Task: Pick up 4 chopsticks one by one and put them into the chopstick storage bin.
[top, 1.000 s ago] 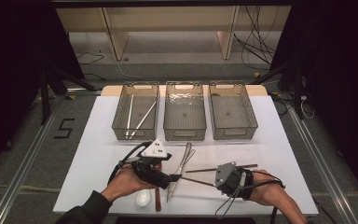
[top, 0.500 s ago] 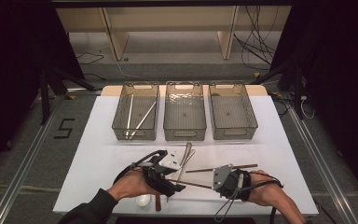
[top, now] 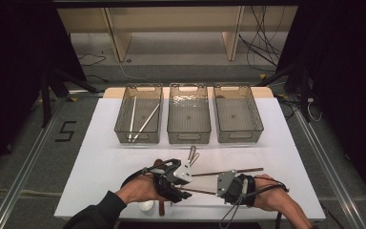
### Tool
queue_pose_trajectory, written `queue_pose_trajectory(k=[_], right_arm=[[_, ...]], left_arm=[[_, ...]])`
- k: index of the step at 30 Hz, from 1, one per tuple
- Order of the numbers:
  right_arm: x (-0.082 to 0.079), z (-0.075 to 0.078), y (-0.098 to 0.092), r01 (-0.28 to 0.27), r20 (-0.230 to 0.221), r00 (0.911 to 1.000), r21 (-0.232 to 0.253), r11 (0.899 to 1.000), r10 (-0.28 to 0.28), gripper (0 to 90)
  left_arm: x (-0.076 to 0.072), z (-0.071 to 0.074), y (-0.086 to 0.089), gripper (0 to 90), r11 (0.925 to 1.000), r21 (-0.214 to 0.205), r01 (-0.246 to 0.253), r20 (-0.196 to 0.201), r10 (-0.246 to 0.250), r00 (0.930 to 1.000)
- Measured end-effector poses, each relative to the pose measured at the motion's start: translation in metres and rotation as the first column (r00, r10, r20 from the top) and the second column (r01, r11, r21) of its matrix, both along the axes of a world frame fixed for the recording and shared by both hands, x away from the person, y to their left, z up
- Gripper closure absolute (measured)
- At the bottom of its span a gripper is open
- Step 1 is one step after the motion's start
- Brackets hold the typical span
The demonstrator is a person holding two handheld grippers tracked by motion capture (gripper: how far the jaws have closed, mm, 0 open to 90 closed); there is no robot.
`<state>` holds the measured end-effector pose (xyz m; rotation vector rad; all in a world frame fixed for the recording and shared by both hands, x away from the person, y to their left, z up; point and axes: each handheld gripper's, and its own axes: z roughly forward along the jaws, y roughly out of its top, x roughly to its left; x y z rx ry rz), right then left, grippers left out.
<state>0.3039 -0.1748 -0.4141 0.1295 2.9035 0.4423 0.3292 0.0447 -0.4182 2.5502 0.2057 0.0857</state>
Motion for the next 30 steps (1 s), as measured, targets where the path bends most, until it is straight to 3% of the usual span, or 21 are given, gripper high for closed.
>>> queue_pose_trajectory(k=[19,30], right_arm=[[-0.0026,-0.0005,0.0023,-0.025,0.0,0.9997,-0.003,1.0,0.025,84.9],[-0.0043,-0.0016,0.0023,-0.044,-0.009,0.999,-0.005,0.999,0.044,84.3]], left_arm=[[-0.0011,-0.0041,-0.0088,75.1,0.997,0.047,0.062,-0.021,-0.061,0.9979],[-0.0045,-0.0057,-0.01,83.9,0.9899,0.057,0.13,-0.037,-0.128,0.9911]])
